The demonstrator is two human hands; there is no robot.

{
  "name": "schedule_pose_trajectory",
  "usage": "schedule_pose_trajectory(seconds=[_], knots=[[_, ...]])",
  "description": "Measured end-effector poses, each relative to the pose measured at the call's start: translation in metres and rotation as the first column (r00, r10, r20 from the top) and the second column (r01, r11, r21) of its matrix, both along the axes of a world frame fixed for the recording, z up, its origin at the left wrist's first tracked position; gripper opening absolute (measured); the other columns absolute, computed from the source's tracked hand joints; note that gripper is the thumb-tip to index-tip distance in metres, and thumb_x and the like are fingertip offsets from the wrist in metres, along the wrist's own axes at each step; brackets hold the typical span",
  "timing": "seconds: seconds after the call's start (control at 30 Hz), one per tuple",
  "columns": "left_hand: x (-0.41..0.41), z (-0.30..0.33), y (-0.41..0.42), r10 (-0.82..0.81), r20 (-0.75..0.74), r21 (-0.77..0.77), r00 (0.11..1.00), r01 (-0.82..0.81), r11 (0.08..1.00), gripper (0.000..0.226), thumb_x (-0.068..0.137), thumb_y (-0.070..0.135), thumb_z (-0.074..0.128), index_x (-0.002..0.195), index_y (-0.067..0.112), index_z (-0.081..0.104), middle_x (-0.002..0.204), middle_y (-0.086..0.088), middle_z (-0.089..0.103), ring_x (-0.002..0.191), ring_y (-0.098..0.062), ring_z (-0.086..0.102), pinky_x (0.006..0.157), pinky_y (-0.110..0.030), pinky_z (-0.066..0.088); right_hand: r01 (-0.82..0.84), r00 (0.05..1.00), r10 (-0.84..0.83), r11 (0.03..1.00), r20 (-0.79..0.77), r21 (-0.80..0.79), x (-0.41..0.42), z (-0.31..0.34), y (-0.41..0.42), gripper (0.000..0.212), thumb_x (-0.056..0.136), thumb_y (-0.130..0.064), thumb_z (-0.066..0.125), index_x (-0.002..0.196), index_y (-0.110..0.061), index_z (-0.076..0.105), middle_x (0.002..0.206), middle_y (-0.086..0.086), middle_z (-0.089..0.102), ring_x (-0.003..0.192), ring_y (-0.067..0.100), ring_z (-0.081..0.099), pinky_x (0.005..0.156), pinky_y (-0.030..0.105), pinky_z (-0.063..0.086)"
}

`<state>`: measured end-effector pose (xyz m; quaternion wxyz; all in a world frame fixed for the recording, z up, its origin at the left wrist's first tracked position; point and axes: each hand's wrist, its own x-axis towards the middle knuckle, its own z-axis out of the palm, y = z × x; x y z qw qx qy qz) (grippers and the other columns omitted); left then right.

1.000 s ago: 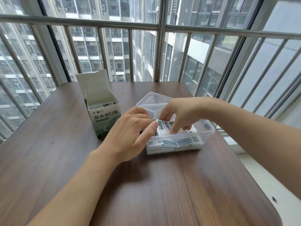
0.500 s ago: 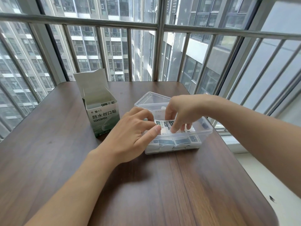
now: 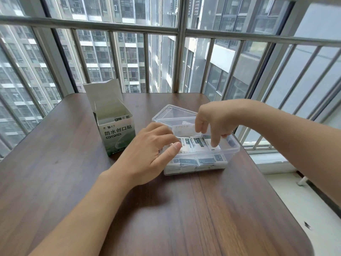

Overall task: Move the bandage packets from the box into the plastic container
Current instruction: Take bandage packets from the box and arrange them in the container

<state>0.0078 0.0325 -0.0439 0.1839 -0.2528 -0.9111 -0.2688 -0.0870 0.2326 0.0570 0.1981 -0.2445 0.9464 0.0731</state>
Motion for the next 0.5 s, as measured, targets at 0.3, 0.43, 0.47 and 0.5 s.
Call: schedule_pose_trajectory(seconds=[0.3, 0.43, 0.47, 0.5], knots=[[0.0, -0.002, 0.0, 0.002, -0.017, -0.004, 1.0, -0.002, 1.0, 0.053, 0.102, 0.054, 0.03, 0.106, 0.026, 0.075, 0.103, 0.016, 0.063, 0.113, -0.01, 0.05, 0.097, -0.034, 0.042, -0.129, 0.991, 0.133, 0.985, -0.022, 0.115, -0.009, -0.023, -0.004, 0.05, 0.069, -0.023, 0.088, 0.115, -0.014, 0.07, 0.109, 0.002, 0.076, 0.086, 0.022, 0.075, 0.077, 0.04, 0.064], [0.0, -0.002, 0.0, 0.003, -0.015, 0.002, 1.0, -0.003, 1.0, 0.052, 0.102, 0.053, 0.031, 0.106, 0.026, 0.075, 0.103, 0.014, 0.064, 0.113, -0.011, 0.05, 0.097, -0.036, 0.043, -0.131, 0.991, 0.131, 0.987, 0.003, 0.098, -0.01, -0.024, -0.006, 0.044, 0.072, -0.026, 0.086, 0.111, -0.013, 0.071, 0.107, 0.002, 0.077, 0.08, 0.021, 0.075, 0.07, 0.037, 0.065], [0.0, -0.003, 0.0, 0.002, -0.015, 0.002, 1.0, -0.002, 1.0, 0.052, 0.102, 0.052, 0.031, 0.106, 0.026, 0.075, 0.103, 0.014, 0.064, 0.113, -0.011, 0.05, 0.097, -0.036, 0.043, -0.128, 0.992, 0.128, 0.987, 0.007, 0.095, -0.009, -0.023, -0.006, 0.044, 0.073, -0.026, 0.086, 0.112, -0.013, 0.071, 0.108, 0.002, 0.076, 0.078, 0.021, 0.075, 0.069, 0.036, 0.064], [0.0, -0.003, 0.0, -0.001, -0.014, 0.003, 1.0, 0.001, 1.0, 0.052, 0.102, 0.052, 0.031, 0.105, 0.026, 0.075, 0.103, 0.015, 0.064, 0.113, -0.011, 0.05, 0.097, -0.036, 0.042, -0.122, 0.992, 0.122, 0.988, 0.01, 0.09, -0.009, -0.023, -0.006, 0.044, 0.073, -0.026, 0.085, 0.113, -0.012, 0.071, 0.109, 0.003, 0.076, 0.077, 0.021, 0.075, 0.068, 0.036, 0.063]])
